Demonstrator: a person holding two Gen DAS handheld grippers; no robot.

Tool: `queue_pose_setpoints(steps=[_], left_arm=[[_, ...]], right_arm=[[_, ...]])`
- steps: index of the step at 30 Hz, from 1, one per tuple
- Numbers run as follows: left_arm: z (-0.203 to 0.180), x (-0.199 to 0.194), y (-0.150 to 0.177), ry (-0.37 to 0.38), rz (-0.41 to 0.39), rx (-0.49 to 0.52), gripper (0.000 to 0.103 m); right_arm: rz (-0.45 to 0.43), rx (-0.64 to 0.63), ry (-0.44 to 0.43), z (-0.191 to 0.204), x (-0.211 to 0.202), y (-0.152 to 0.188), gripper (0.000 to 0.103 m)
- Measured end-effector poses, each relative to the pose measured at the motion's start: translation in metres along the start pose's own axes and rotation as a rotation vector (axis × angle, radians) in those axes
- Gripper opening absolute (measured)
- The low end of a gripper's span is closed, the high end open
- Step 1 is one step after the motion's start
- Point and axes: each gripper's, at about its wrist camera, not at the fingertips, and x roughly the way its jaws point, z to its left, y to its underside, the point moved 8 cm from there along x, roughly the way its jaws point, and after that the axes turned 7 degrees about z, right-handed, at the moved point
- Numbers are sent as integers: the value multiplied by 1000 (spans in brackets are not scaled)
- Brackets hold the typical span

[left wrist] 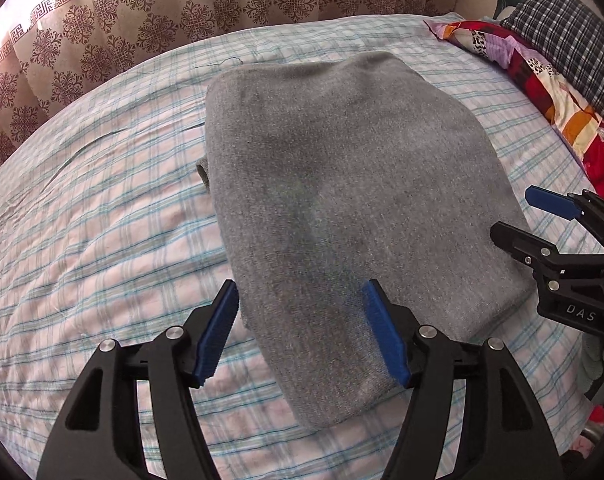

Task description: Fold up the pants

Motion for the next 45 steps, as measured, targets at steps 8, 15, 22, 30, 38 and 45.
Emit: queue_pose_setpoints(steps=[8,15,22,30,38,45], left_arm=[[4,14,5,-25,41,-21,79],[0,-11,2,-125,6,17,82],[-8,-58,-8,-173,-92,-6,94],[-20,-120,-18,-226,-201,-46,100],[-24,-160,-7,-203,-262,-115,100],[-26,-171,5,-152,-265,-135,100]], right_arm=[[27,76,-52,-8,12,7,77],[-34,94,-52,-7,-20,3,78],[-171,195,-32,-27,-76,-3,79],[-346,240,47,-42,-142,0,88],[-346,206,50,-28,-160,15,95],[-336,156,65,-12,-166,29,95]])
